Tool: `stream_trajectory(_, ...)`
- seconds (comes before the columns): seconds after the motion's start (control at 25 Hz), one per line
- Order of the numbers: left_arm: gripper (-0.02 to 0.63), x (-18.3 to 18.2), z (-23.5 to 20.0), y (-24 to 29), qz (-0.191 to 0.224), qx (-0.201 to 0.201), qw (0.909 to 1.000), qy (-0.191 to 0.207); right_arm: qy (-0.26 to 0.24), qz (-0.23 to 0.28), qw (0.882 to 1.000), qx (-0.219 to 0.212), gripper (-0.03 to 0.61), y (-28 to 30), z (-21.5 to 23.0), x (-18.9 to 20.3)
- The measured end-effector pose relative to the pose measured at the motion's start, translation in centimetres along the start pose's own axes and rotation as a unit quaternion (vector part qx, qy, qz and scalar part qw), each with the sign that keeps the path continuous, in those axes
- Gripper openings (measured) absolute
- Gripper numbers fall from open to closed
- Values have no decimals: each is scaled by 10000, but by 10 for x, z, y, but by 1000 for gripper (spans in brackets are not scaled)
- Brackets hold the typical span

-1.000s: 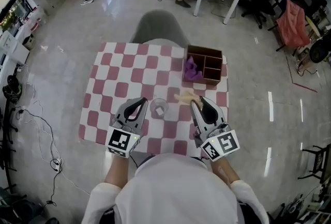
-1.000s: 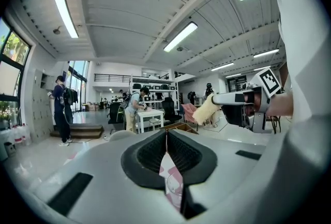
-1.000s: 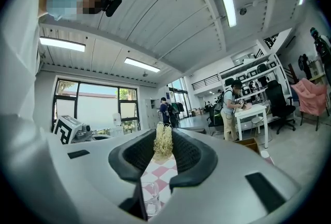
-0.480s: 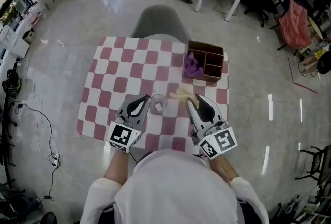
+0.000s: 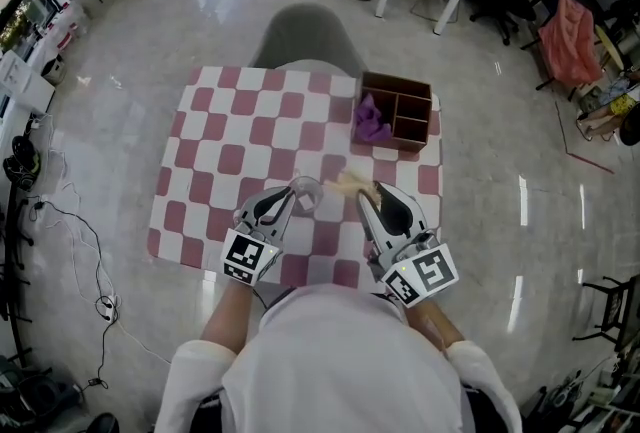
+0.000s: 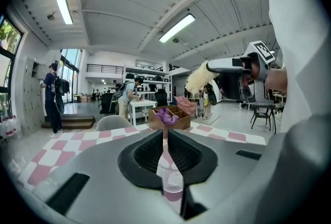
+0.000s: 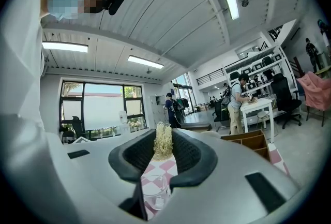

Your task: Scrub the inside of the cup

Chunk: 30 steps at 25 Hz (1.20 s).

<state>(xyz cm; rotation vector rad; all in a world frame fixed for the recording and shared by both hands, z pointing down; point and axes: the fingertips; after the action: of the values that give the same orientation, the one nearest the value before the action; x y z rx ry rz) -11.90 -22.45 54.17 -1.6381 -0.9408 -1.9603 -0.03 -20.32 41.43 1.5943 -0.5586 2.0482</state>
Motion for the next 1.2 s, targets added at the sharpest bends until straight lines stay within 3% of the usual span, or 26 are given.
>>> stream_trajectory(0.36, 40, 24, 8, 6, -171, 69, 9995, -260, 54, -21, 10000, 17, 107, -4, 0, 2)
stream_trajectory(0.4, 97, 25, 9, 6, -173, 98, 9993, -328, 51, -24, 10000, 21, 107, -4, 0, 2)
stream_trajectory(0.44, 208, 26, 10, 7, -176, 128, 9989, -410, 51, -28, 10000, 24, 107, -5, 0, 2)
stream_trajectory(0.48, 249, 27, 10, 8, -180, 158, 9986, -470, 53, -32, 10000, 26, 107, -5, 0, 2)
stream_trajectory(0.76, 355, 36, 16, 12, -175, 183, 9987, -440, 64, -87, 9999, 50, 107, -8, -1, 6)
stream_trajectory(0.96, 380, 53, 25, 23, -405, 361, 9980, -332, 36, -164, 9998, 84, 107, -10, 0, 9)
stream_trajectory(1.2, 382, 74, 28, 39, -657, 302, 9973, -133, 1, -249, 9996, 132, 107, -13, 3, 10)
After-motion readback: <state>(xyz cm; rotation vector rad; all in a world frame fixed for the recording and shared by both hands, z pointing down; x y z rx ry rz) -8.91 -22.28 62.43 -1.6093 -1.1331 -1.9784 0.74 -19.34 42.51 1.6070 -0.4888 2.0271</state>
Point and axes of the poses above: the fingertips, and each gripper's own axes: y forward along the fingers, z to its right, x out of its underside, and after that the axes turned 4 degrees about y, right-handed
